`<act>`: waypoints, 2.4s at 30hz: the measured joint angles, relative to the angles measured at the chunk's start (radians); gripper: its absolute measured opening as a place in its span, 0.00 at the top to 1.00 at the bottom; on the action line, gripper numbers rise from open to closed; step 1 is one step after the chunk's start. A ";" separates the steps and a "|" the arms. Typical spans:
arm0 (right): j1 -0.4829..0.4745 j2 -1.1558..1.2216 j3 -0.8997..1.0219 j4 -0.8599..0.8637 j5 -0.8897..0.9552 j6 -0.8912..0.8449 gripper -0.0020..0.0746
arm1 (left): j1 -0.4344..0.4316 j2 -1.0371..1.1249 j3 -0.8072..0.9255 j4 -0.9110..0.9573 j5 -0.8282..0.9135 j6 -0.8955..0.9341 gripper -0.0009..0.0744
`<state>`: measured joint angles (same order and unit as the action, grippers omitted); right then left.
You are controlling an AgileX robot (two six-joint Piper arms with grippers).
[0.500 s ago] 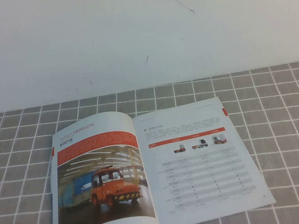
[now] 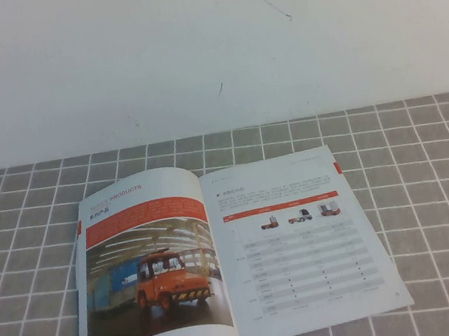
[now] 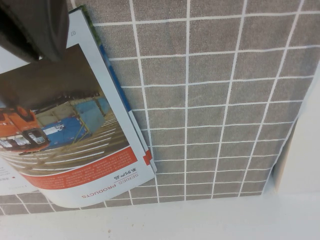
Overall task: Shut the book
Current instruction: 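Close the open booklet and leave it lying on the table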
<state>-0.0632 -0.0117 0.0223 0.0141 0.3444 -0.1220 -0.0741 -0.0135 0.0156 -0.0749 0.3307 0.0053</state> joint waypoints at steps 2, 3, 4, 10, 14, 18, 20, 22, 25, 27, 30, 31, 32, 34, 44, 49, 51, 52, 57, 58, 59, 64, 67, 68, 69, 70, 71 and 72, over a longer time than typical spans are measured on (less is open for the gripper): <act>0.000 0.000 0.000 0.000 0.000 0.000 0.98 | 0.000 0.000 0.000 0.000 0.000 0.000 0.99; 0.000 0.000 0.000 0.000 0.000 0.000 0.98 | 0.000 0.000 0.000 0.000 0.000 0.000 0.99; 0.000 0.000 0.000 0.000 0.000 0.000 0.98 | 0.000 0.000 0.000 0.000 0.000 0.000 0.99; 0.000 0.000 0.000 0.000 0.000 0.000 0.98 | 0.000 0.000 0.000 0.000 0.000 0.000 0.99; 0.000 0.000 0.000 0.000 0.000 0.000 0.98 | 0.000 0.000 0.000 0.000 0.000 0.000 0.99; 0.000 0.000 0.000 0.000 0.000 0.000 0.98 | 0.000 0.000 0.000 0.002 -0.018 0.006 0.99; 0.000 0.000 0.000 0.000 0.000 0.000 0.98 | 0.000 0.000 0.004 0.003 -0.037 0.018 0.99; 0.000 0.000 0.000 0.000 -0.004 0.000 0.98 | 0.000 0.000 0.004 0.003 -0.051 0.036 0.99; 0.000 0.000 0.000 0.000 -0.020 0.000 0.98 | 0.000 0.000 0.006 0.007 -0.063 0.046 0.99; 0.000 0.000 0.006 0.000 -0.059 0.000 0.98 | 0.000 0.000 0.006 0.009 -0.096 0.051 0.99; 0.000 0.000 0.006 0.000 -0.168 0.000 0.98 | 0.000 0.000 0.006 0.014 -0.194 0.053 0.99; 0.000 0.000 0.006 0.000 -0.210 0.000 0.98 | 0.000 0.000 0.006 0.019 -0.244 0.055 0.99; 0.000 0.000 0.006 0.000 -0.268 0.000 0.98 | 0.000 0.000 0.006 0.020 -0.290 0.055 0.99; 0.000 0.000 0.006 0.000 -0.396 0.000 0.98 | 0.000 0.000 0.006 0.027 -0.425 0.063 0.99; 0.000 0.000 0.006 0.000 -0.917 0.000 0.98 | 0.000 0.000 0.006 0.033 -0.992 0.067 0.99; 0.000 0.000 0.006 0.028 -0.998 0.000 0.98 | 0.000 0.000 0.006 0.033 -1.080 0.070 0.99; 0.000 0.000 0.006 0.046 -1.000 0.000 0.98 | 0.000 0.000 0.006 0.033 -1.089 0.070 0.99; 0.000 0.000 0.006 0.050 -1.004 0.000 0.98 | 0.000 0.000 0.006 0.033 -1.089 0.072 0.99; 0.000 0.000 0.006 0.058 -1.061 0.002 0.98 | 0.000 0.000 0.006 0.033 -1.093 0.085 0.99; 0.000 0.000 0.006 0.060 -1.080 0.004 0.98 | 0.000 0.000 0.006 0.033 -1.093 0.085 0.99; 0.000 0.000 0.006 0.065 -1.097 0.006 0.98 | 0.000 0.000 0.006 0.033 -1.093 0.085 0.99; 0.000 0.000 0.006 0.073 -1.118 0.018 0.98 | 0.000 0.000 0.006 0.033 -1.093 0.086 0.99; 0.000 0.000 0.006 0.075 -1.060 0.022 0.98 | 0.000 0.000 0.006 0.033 -1.075 0.077 0.99; 0.000 0.000 0.002 0.075 -1.005 0.022 0.98 | 0.000 0.000 0.006 0.033 -1.057 0.064 0.99; 0.000 0.000 -0.010 0.075 -0.947 0.022 0.98 | 0.000 0.000 0.006 0.033 -1.036 0.054 0.99; 0.000 0.000 -0.032 0.073 -0.865 0.024 0.98 | 0.000 0.000 0.006 0.033 -0.999 0.048 0.99; 0.000 0.000 -0.063 0.066 -0.775 0.024 0.98 | 0.000 0.000 0.006 0.033 -0.947 0.041 0.99; 0.000 0.000 -0.099 0.056 -0.701 0.024 0.98 | 0.000 0.000 0.001 0.033 -0.893 0.036 0.99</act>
<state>-0.0632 -0.0117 -0.0767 0.0703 -0.3562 -0.0980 -0.0741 -0.0135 0.0167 -0.0422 -0.5627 0.0415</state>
